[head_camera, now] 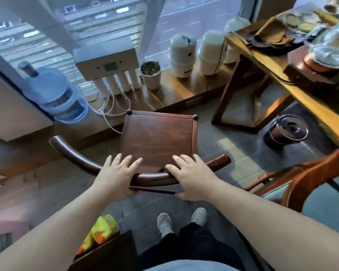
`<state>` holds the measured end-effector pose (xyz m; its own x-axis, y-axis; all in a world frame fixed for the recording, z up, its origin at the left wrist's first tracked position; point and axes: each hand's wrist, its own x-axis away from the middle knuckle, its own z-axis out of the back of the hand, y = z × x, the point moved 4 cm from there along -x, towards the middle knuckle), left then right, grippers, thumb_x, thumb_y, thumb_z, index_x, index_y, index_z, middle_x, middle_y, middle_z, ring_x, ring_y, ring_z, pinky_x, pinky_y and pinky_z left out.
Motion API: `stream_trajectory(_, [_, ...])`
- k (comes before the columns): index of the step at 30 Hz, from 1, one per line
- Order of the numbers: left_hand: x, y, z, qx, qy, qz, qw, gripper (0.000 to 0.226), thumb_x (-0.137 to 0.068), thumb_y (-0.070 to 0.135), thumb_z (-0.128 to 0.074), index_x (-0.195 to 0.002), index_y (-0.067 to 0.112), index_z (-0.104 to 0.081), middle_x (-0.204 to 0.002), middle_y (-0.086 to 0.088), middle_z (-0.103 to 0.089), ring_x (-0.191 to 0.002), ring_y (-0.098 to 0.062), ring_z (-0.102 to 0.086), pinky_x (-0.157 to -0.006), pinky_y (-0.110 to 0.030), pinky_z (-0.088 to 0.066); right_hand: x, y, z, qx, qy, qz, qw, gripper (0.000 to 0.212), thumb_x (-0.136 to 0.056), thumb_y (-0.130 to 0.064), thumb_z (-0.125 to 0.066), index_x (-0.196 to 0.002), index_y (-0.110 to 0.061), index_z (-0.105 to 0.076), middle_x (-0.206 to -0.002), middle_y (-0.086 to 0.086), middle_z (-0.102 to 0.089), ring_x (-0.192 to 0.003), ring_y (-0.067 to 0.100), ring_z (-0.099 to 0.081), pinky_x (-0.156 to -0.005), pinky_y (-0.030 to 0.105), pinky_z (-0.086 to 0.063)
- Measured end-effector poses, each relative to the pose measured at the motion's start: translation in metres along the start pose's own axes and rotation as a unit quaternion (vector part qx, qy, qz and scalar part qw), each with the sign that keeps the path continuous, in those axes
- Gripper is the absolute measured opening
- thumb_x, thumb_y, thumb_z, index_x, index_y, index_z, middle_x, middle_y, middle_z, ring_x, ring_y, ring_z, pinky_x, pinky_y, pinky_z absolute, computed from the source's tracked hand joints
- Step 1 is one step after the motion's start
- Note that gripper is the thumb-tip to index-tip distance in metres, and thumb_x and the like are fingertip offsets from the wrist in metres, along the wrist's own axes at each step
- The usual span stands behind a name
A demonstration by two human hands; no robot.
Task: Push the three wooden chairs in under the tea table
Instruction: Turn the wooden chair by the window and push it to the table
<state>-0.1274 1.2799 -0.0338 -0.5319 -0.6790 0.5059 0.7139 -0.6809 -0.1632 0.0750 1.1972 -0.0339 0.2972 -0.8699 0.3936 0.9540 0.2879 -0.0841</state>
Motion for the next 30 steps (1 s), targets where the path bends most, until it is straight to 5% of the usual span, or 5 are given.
stream_trajectory(3, [-0.005,-0.005,-0.004,-0.005,-0.001,-0.007,1.0,0.093,-0.077,0.065,-0.057,-0.151,0.03,-0.013,-0.146,0.001,-0.041,-0.13,-0.027,-0.04,-0.108,-0.044,-0.029,-0.015,0.003,-0.001,0.01,-0.028,0.035,0.999,0.079,-0.078,-0.051,-0.067,-0.142,-0.024,-0.029,-0.15,0.017,-0.033,-0.13,0.036,-0.038,-0.1,0.052,-0.036])
stream_trajectory(6, [-0.008,-0.005,-0.004,-0.01,0.011,-0.033,0.999,0.052,-0.08,0.049,-0.056,-0.128,0.031,-0.044,-0.118,0.007,-0.06,-0.104,-0.022,-0.06,-0.081,-0.036,-0.045,-0.024,0.007,0.009,-0.034,-0.045,0.041,0.998,0.043,-0.079,-0.039,-0.064,-0.117,-0.026,-0.048,-0.111,0.007,-0.058,-0.096,0.033,-0.06,-0.067,0.037,-0.041])
stream_trajectory(11, [-0.011,-0.006,0.004,-0.017,0.001,-0.057,0.998,0.023,-0.082,0.033,-0.05,-0.104,0.026,-0.049,-0.103,0.007,-0.064,-0.094,-0.023,-0.064,-0.061,-0.032,-0.036,-0.043,0.013,0.015,-0.08,-0.169,0.029,0.982,0.023,-0.068,-0.033,-0.064,-0.087,-0.021,-0.062,-0.073,-0.005,-0.058,-0.071,0.026,-0.059,-0.057,0.03,-0.046])
stream_trajectory(23, [-0.03,0.042,0.015,0.042,0.057,-0.102,0.992,0.016,-0.066,0.023,-0.061,-0.079,0.021,-0.052,-0.073,0.004,-0.066,-0.066,-0.029,-0.065,-0.053,-0.032,-0.044,-0.004,0.06,0.006,-0.086,-0.142,0.0,0.986,0.022,-0.07,-0.026,-0.058,-0.091,-0.026,-0.061,-0.078,-0.002,-0.058,-0.072,0.027,-0.055,-0.069,0.035,-0.05])
stream_trajectory(30, [-0.053,0.091,0.044,-0.007,0.043,-0.149,0.988,0.017,-0.079,0.028,-0.051,-0.095,0.023,-0.052,-0.095,0.003,-0.066,-0.086,-0.027,-0.063,-0.061,-0.033,-0.039,0.037,0.097,-0.007,-0.119,-0.152,-0.041,0.98,0.015,-0.072,-0.028,-0.06,-0.086,-0.028,-0.056,-0.081,-0.002,-0.062,-0.073,0.026,-0.058,-0.07,0.036,-0.053])
